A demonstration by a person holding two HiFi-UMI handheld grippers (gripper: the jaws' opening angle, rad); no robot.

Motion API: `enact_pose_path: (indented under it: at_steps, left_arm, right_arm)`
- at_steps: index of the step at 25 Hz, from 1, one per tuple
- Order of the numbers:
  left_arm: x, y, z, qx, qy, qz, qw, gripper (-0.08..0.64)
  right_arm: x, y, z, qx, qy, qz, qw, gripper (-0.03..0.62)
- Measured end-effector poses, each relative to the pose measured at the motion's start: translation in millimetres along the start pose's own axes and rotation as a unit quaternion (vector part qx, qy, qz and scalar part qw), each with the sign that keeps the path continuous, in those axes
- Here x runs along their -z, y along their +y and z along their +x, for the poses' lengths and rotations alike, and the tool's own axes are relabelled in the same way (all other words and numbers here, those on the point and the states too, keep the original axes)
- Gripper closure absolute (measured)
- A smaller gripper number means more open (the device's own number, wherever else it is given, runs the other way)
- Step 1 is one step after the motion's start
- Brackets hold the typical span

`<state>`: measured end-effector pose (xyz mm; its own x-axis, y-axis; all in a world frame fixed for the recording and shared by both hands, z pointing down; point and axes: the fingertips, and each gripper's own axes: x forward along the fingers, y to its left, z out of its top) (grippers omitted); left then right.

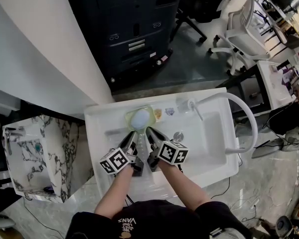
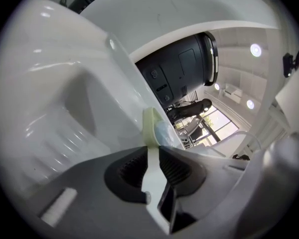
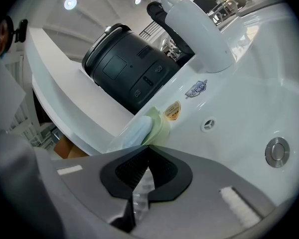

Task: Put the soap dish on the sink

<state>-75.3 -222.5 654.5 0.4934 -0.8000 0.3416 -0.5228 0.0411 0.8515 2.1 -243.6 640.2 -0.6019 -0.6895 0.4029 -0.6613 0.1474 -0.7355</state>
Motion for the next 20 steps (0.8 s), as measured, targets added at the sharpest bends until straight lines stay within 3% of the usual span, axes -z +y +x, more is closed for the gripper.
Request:
enact_pose_path:
  at_steps: [3, 6, 20]
  left_arm:
    - [-1.1, -0.4, 0.8, 0.005, -0.004, -0.006, 1.0, 0.442]
    - [-2.0, -1.5, 2.5, 0.011, -0.009, -0.011, 0.9998, 0.497]
    - [-1.4, -1.8, 5.7, 0.029, -0.013, -0.063, 0.9975, 0.497]
  right_arm:
    - [0.1, 0.7, 0.6, -0.001, 0.0, 0.003, 1.0, 0.589]
    - [0.9, 1.0, 1.1, 0.0, 0.001, 0.005, 1.0, 0.589]
    - [-2.7, 4.6, -1.7, -0.006, -0.002, 0.004, 1.0, 0.589]
